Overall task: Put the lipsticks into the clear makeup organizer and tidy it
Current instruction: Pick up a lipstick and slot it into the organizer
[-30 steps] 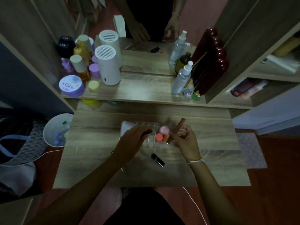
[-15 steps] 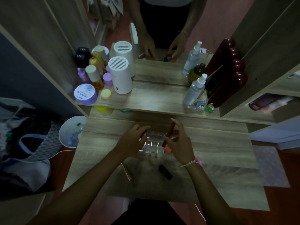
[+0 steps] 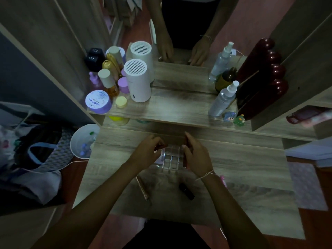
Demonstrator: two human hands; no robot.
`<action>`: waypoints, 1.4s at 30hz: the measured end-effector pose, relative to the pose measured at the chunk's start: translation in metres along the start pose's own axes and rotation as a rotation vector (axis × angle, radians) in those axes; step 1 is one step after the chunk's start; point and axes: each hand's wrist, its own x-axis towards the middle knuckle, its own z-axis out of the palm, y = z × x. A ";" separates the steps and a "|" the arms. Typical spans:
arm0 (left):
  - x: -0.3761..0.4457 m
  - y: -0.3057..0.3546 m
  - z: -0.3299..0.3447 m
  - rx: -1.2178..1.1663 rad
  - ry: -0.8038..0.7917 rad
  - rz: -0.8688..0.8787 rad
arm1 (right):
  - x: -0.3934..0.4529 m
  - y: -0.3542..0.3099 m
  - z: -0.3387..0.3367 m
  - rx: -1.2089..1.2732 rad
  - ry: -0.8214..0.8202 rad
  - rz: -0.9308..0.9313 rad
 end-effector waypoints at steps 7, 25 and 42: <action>0.013 0.006 0.002 0.067 -0.006 -0.014 | 0.011 -0.010 0.001 -0.106 -0.175 0.056; 0.024 0.017 0.017 -0.070 0.072 -0.058 | 0.021 -0.022 0.001 -0.319 -0.229 0.114; 0.019 0.010 0.030 0.016 0.107 -0.030 | 0.015 -0.025 0.012 -0.260 -0.152 0.026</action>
